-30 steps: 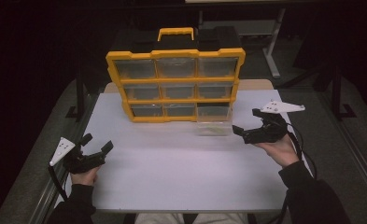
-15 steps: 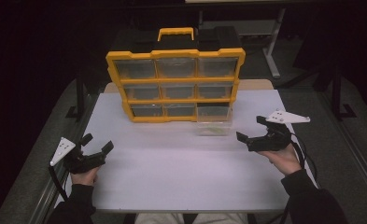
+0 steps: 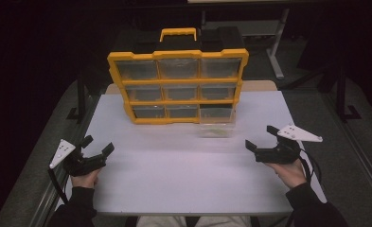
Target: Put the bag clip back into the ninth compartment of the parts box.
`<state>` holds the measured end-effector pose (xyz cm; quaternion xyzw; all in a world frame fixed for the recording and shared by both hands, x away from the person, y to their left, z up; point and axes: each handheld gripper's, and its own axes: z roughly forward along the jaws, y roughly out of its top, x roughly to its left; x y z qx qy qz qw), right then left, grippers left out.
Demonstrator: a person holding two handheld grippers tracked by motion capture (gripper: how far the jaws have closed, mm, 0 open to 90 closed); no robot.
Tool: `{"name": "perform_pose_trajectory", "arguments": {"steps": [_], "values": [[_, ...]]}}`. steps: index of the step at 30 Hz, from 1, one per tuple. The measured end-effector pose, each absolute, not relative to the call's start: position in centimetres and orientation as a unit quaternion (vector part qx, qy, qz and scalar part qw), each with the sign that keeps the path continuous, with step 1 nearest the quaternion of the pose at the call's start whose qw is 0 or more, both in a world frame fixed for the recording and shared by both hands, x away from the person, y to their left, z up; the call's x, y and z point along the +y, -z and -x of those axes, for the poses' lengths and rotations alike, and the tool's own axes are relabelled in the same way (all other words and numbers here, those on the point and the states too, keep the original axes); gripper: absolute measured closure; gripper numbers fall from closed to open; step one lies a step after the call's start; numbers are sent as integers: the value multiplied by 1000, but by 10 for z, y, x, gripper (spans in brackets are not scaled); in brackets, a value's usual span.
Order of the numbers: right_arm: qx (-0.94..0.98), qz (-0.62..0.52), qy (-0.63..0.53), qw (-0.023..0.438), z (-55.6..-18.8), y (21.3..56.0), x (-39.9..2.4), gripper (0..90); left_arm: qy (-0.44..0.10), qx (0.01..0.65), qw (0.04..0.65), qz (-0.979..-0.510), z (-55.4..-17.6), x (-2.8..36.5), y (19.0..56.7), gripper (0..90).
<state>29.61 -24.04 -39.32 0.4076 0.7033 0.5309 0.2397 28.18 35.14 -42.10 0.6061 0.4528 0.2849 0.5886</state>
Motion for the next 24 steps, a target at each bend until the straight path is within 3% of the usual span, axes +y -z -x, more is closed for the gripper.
{"name": "perform_pose_trajectory", "arguments": {"steps": [16,24], "values": [[681,-395,-552,275,-276,421,-238,0,-284,451,589,-607,-283,350,422,0],[686,-400,-545,270,-274,427,-236,0,-282,452,588,-609,-283,351,422,0]]}}
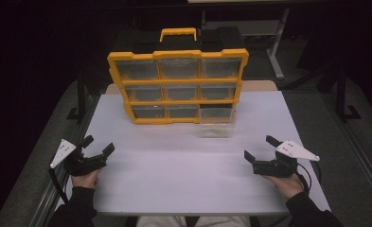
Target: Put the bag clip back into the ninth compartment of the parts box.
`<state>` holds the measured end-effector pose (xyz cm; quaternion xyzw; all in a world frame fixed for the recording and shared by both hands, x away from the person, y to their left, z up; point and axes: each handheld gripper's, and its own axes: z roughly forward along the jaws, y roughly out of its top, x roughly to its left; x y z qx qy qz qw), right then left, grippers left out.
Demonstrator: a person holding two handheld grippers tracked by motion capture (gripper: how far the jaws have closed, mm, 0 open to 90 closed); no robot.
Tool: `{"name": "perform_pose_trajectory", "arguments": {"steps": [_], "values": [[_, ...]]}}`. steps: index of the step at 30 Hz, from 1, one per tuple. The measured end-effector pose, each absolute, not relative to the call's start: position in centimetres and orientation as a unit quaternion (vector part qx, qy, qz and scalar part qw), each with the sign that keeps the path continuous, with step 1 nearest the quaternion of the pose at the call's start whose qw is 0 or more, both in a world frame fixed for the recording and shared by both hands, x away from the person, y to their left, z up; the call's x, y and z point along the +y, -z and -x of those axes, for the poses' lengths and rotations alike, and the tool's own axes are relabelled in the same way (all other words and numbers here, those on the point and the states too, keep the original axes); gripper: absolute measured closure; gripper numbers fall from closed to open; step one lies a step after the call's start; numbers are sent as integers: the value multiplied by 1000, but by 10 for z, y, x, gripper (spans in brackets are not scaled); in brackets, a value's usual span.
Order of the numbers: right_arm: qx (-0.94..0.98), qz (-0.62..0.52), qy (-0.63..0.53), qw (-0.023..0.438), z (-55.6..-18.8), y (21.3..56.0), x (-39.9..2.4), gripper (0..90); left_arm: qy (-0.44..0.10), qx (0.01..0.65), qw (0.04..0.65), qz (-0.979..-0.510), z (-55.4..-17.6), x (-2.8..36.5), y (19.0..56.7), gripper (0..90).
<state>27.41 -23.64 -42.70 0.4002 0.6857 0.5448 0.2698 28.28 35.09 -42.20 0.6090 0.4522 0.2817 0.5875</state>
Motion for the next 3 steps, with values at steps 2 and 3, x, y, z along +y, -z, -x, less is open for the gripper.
{"name": "perform_pose_trajectory", "arguments": {"steps": [2,3], "values": [[685,-398,-547,270,-274,427,-237,0,-283,451,588,-609,-283,351,422,0],[684,-398,-549,268,-274,426,-237,0,-283,451,588,-609,-283,351,422,0]]}}
